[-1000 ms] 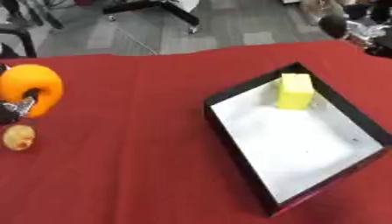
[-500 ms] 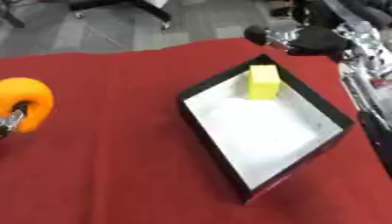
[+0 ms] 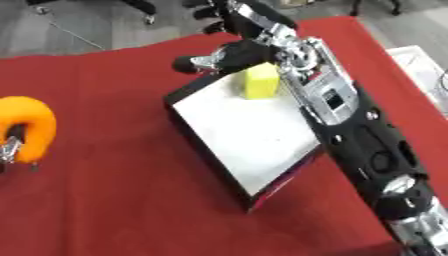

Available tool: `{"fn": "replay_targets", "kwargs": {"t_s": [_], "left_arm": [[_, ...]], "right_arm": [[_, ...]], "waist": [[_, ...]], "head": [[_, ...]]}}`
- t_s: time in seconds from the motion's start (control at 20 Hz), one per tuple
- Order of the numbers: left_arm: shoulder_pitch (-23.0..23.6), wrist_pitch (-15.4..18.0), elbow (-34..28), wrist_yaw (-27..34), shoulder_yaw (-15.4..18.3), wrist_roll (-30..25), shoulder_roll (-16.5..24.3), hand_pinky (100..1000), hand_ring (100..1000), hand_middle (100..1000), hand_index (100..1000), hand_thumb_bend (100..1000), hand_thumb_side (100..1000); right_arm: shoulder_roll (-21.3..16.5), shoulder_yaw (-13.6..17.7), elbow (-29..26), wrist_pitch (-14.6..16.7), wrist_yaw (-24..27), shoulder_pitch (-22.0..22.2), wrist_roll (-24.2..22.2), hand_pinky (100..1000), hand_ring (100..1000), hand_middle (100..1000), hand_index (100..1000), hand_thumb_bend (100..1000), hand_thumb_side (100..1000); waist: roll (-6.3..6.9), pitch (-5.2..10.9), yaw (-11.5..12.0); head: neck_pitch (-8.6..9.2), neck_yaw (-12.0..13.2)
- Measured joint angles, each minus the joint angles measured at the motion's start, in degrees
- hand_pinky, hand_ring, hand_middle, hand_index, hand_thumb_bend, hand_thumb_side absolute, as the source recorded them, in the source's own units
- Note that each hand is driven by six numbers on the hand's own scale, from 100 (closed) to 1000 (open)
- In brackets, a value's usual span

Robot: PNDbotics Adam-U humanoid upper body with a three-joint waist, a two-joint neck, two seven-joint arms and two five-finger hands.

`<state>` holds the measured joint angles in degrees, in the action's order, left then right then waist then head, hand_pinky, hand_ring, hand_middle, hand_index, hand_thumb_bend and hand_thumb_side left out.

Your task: Pick up the objects with one hand, pass them to the other hand, and then place them into the box on the other side of the table.

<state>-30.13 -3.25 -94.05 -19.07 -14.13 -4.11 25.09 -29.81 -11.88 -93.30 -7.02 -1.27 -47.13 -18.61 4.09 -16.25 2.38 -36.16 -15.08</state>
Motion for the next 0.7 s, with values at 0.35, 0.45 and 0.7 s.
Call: {"fn": "replay_targets", "kwargs": {"t_s": [0.35,0.45,0.7], "left_arm": [[-0.69,3.52,-0.50,-0.10,-1.28,3.16,-2.38,731,552,487,548,100,475],[-0.95,4.36,-0.64,-0.03,-1.58,3.50,-2.84,730,552,487,548,100,484],[-2.39,6.82,-0.68,-0.71,-2.15,4.66,-4.14,723,551,486,544,100,522]], "right_arm": [[2.39,-2.61,2.65,0.91,-3.61,-2.67,-2.49,851,925,911,872,658,291],[3.02,-3.22,3.26,1.07,-4.09,-3.34,-3.07,851,924,910,872,658,287],[4.37,-4.58,3.96,0.82,-4.27,-4.47,-4.86,850,922,908,871,656,279]], "waist": [[0.00,0.00,0.70],[0.00,0.00,0.95],[0.00,-0.02,1.31]], "head": [[-0.02,-1.74],[-0.02,-1.91],[-0.02,-2.39]]}}
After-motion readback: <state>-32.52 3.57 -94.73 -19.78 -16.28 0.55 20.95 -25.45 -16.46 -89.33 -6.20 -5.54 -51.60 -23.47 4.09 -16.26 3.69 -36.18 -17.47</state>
